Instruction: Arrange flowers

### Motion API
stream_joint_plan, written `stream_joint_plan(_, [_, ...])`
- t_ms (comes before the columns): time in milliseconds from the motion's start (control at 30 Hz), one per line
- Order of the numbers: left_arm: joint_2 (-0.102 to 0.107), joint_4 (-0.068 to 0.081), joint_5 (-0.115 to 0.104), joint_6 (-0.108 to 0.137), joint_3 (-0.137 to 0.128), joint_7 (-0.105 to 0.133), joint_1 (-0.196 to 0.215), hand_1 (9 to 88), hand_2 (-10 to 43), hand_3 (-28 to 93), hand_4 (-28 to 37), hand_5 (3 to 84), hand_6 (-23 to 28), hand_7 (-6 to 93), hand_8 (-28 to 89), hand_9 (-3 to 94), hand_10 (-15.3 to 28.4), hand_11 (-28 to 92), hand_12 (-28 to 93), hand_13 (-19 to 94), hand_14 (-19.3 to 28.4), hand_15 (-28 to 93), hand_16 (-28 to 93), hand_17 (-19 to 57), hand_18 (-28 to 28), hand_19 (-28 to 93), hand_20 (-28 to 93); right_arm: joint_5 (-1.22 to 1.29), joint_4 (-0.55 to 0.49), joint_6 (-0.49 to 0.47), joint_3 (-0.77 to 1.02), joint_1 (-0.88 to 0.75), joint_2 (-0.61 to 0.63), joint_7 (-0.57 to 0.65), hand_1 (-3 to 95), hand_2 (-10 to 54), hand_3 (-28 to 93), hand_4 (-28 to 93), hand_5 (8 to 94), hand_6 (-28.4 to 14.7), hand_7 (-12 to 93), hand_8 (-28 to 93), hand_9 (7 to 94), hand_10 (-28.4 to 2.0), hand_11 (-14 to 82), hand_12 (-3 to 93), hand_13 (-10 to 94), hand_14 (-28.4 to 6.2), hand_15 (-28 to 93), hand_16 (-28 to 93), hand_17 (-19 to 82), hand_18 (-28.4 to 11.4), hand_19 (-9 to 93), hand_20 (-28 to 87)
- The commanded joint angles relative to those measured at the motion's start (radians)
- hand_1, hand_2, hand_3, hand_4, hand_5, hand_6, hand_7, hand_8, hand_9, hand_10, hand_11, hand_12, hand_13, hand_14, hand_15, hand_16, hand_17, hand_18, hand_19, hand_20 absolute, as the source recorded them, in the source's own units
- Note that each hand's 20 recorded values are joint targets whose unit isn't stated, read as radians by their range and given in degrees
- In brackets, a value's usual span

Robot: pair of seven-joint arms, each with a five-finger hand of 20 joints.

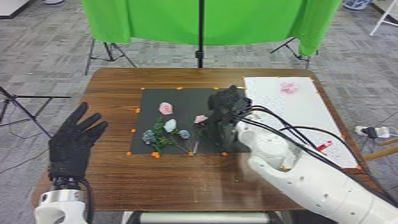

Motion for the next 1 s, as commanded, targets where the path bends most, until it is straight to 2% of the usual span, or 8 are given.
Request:
stream_joint_plan(33, [-0.003, 0.006, 0.006, -0.006, 0.009, -0.015, 0.01, 21.5, 6.5, 79, -28.3, 33.0, 6.0, 15.4, -11, 32.6, 17.9, 27, 11, 24, 24.4, 54, -8, -9.1, 25.4, 54, 22, 0.266, 0.127, 0.047, -0.059, 0.223, 0.136, 0.249, 33.1, -9.5, 82, -28, 54.2, 1.4, 18, -14, 59.3, -13.9, 26.0, 14.0, 50, -11.8, 75, 10, 19, -18.2, 92, 56])
stream_joint_plan(167, [-0.009, 0.013, 0.016, -0.017, 0.006, -0.028, 0.008, 21.5, 6.5, 79, -28.3, 33.0, 6.0, 15.3, -11, 32.6, 17.7, 27, 11, 24, 24.4, 54, -8, -9.2, 25.4, 54, 22, 0.335, 0.21, 0.04, -0.076, 0.287, 0.154, 0.322, 32.3, -9.5, 82, -28, 46.5, 0.6, 16, -14, 59.3, -14.0, 26.0, 14.1, 46, -13.2, 73, 8, 18, -18.1, 91, 55])
stream_joint_plan(467, [0.009, 0.028, -0.004, -0.013, 0.029, 0.001, -0.018, 21.4, 6.5, 79, -28.3, 32.6, 5.8, 15.2, -11, 32.2, 17.8, 27, 11, 24, 24.4, 54, -8, -9.3, 25.4, 53, 22, 0.392, 0.371, -0.049, -0.039, 0.323, 0.079, 0.388, 31.7, -9.5, 82, -28, 40.2, 1.4, 16, -13, 59.4, -14.0, 26.5, 13.8, 41, -14.8, 73, 5, 17, -17.8, 91, 54])
stream_joint_plan(533, [0.009, 0.028, -0.005, -0.012, 0.03, 0.002, -0.017, 21.4, 6.5, 79, -28.3, 32.6, 5.8, 15.2, -11, 32.3, 17.9, 27, 11, 24, 24.5, 54, -8, -9.3, 25.4, 53, 22, 0.38, 0.396, -0.084, -0.014, 0.311, 0.054, 0.384, 31.3, -9.5, 83, -28, 39.2, 2.0, 16, -14, 44.2, -18.1, 16.1, 13.2, 41, -14.8, 74, 4, 17, -17.8, 92, 54])
stream_joint_plan(667, [0.009, 0.036, -0.008, -0.016, 0.03, -0.004, -0.028, 21.3, 6.5, 79, -28.3, 32.5, 5.8, 15.2, -11, 32.2, 17.7, 27, 11, 23, 24.5, 54, -8, -9.3, 25.4, 53, 22, 0.358, 0.437, -0.15, 0.01, 0.31, 0.023, 0.355, 31.4, -9.5, 83, -28, 36.7, 3.7, 17, -14, 40.3, -19.0, 14.0, 13.1, 40, -15.0, 74, 4, 16, -17.8, 91, 54])
stream_joint_plan(733, [0.027, 0.041, -0.024, -0.009, 0.04, 0.013, -0.031, 21.4, 6.5, 79, -28.3, 32.5, 5.7, 15.2, -11, 32.2, 17.8, 27, 11, 23, 24.5, 54, -8, -9.3, 25.4, 53, 22, 0.337, 0.449, -0.194, 0.02, 0.311, 0.012, 0.348, 31.3, -9.5, 83, -28, 35.6, 4.7, 17, -14, 39.6, -19.0, 13.6, 13.1, 39, -15.1, 74, 4, 16, -17.6, 91, 54])
stream_joint_plan(867, [0.031, 0.046, -0.033, -0.013, 0.042, 0.009, -0.036, 21.2, 6.4, 79, -28.3, 32.4, 5.7, 15.3, -11, 32.2, 17.8, 27, 11, 24, 24.4, 54, -8, -9.3, 25.4, 53, 22, 0.306, 0.465, -0.258, 0.044, 0.298, 0.001, 0.325, 31.7, -9.5, 83, -28, 34.8, 6.0, 18, -15, 39.4, -18.5, 13.0, 13.1, 39, -15.1, 74, 4, 15, -17.5, 91, 54])
stream_joint_plan(1000, [0.028, 0.061, -0.034, -0.036, 0.044, -0.003, -0.06, 21.2, 6.4, 79, -28.3, 32.4, 5.7, 15.3, -11, 32.2, 17.7, 27, 11, 24, 24.5, 54, -8, -9.3, 25.5, 53, 22, 0.327, 0.486, -0.299, 0.051, 0.301, 0.0, 0.35, 34.4, -9.5, 82, -28, 41.9, 7.3, 19, -16, 47.7, -15.3, 15.1, 13.0, 44, -13.5, 72, 4, 17, -18.0, 91, 53])
